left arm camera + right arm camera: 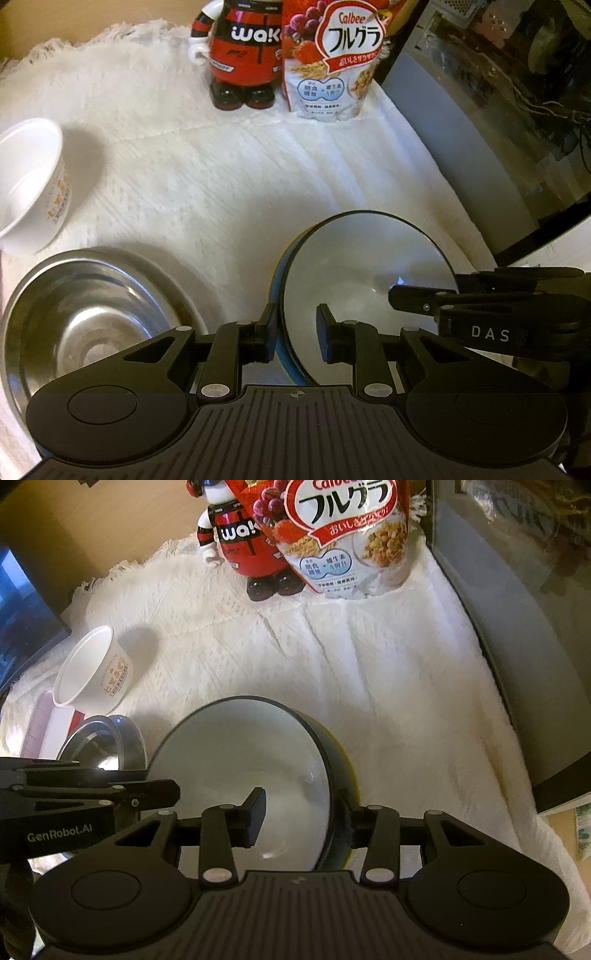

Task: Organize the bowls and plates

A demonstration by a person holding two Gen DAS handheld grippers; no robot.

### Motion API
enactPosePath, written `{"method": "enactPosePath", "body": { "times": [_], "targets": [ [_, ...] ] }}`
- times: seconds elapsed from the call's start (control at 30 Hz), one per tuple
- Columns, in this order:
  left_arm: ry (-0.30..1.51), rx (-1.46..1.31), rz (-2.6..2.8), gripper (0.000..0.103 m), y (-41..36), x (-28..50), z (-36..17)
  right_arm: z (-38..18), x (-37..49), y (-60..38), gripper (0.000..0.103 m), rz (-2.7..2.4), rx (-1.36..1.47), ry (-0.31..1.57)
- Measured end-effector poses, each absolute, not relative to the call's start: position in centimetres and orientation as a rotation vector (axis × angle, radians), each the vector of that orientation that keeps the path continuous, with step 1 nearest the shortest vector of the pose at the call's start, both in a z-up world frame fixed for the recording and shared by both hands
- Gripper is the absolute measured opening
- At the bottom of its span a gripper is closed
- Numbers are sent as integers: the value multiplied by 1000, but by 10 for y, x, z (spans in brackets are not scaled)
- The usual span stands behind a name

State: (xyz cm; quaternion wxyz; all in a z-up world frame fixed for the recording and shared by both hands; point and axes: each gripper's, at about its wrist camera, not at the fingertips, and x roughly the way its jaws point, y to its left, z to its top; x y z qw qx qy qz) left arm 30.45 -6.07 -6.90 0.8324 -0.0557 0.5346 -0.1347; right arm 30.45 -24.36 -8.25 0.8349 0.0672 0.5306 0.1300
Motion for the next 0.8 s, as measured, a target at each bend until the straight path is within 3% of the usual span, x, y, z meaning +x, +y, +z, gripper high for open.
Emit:
{"method": "enactPosePath", "body": {
  "times": [0.23,0.37,0.63,0.8],
  "targets": [
    [1116,-128,-299,24,-56,301,-62,-79,301,-246,43,268,140,1110],
    [1111,-138,-318,24,-52,299,-59,-69,299,-247,50,256,123,1079],
    [1062,-168,-314,24,-29,295,-47,-43,309,-237,52,229,62,994],
    [1018,-213,-268,24,8,298,-41,-30,321,-207,61,260,39,957]
  ]
}}
